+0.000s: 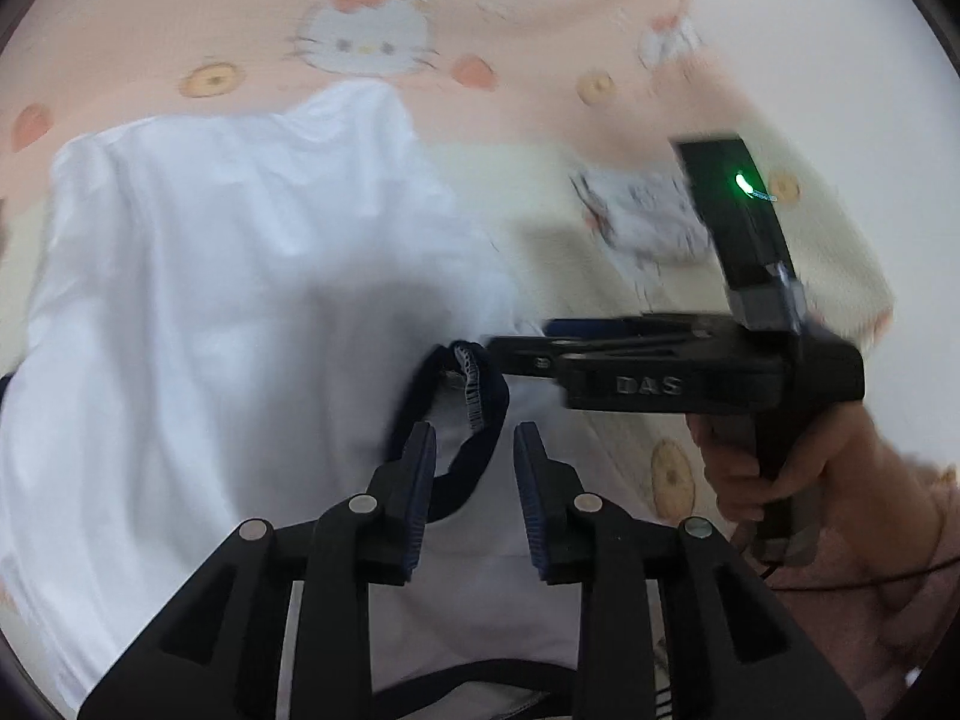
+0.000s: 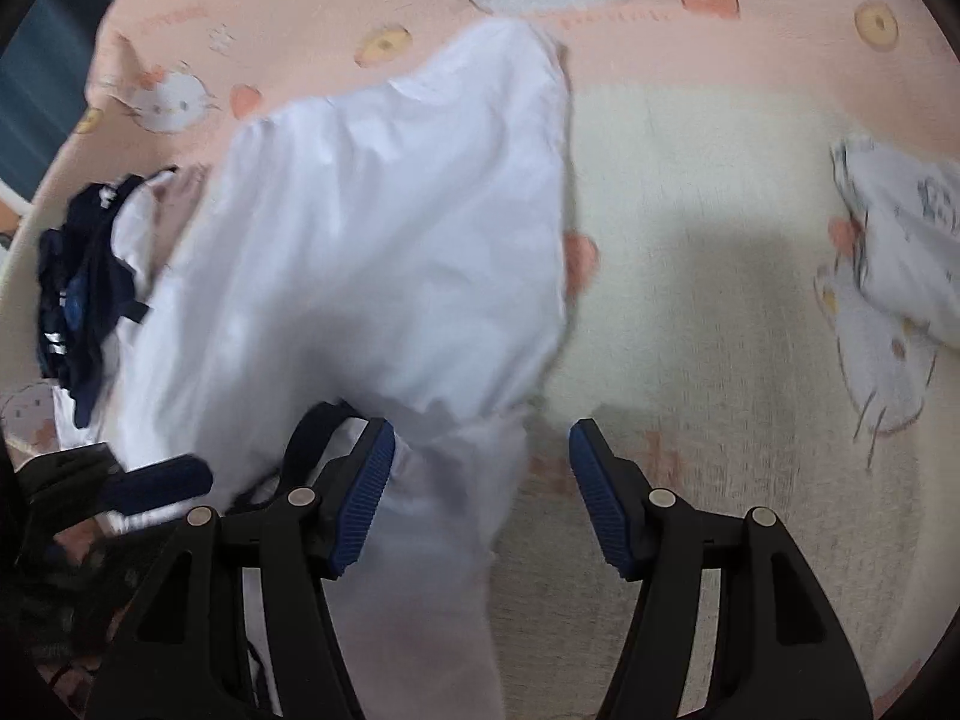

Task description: Fold clothes

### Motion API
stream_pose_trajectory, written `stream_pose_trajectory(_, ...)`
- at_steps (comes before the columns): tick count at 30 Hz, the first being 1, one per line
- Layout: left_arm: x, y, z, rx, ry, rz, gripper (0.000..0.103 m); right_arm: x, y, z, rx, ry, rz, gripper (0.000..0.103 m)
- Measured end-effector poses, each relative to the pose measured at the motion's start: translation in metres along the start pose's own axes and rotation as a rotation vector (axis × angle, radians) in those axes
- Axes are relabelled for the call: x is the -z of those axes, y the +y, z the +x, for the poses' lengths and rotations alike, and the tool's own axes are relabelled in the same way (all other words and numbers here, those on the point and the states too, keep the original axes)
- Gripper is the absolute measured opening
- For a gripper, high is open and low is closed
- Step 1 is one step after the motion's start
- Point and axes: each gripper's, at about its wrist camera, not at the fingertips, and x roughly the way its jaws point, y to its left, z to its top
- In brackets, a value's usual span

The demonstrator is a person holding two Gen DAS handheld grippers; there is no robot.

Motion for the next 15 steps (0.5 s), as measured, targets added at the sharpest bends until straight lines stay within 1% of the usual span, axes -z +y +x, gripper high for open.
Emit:
stream_pose_trajectory(2,-0.001,0.009,0.021,-0.104,0.068,-0.031,0.028,-0.002,0.003,0.006,0.017,0.001,-0.017,0.062)
stream_pose_trajectory(3,-0.002,0.017,0.024,-0.139,0.079,-0.073,0.026,-0.003,0.004,0.008,0.025,0.001,-0.026,0.062)
stream_pose_trajectory(5,-0.004,0.035,0.014,-0.147,0.038,-0.205,0.026,-0.004,0.003,0.01,0.044,0.001,-0.037,0.061)
stream_pose_trajectory(6,-0.005,0.042,0.008,-0.147,0.017,-0.246,0.025,-0.004,0.0,0.009,0.054,0.0,-0.037,0.061)
stream_pose_trajectory(9,-0.004,0.051,-0.015,-0.136,-0.048,-0.276,0.024,0.001,-0.007,-0.006,0.062,-0.011,0.009,0.061)
stream_pose_trajectory(10,-0.004,0.052,-0.021,-0.124,-0.063,-0.276,0.024,0.003,-0.009,-0.012,0.062,-0.016,0.025,0.061)
stream_pose_trajectory(12,-0.003,0.041,-0.024,-0.091,-0.069,-0.221,0.024,0.009,-0.006,-0.019,0.064,-0.025,0.045,0.061)
stream_pose_trajectory(13,-0.002,0.032,-0.021,-0.066,-0.062,-0.185,0.024,0.012,-0.002,-0.022,0.06,-0.029,0.049,0.061)
stream_pose_trajectory(15,-0.003,0.012,-0.012,0.003,-0.041,-0.123,0.024,0.019,0.01,-0.026,0.022,-0.03,0.032,0.061)
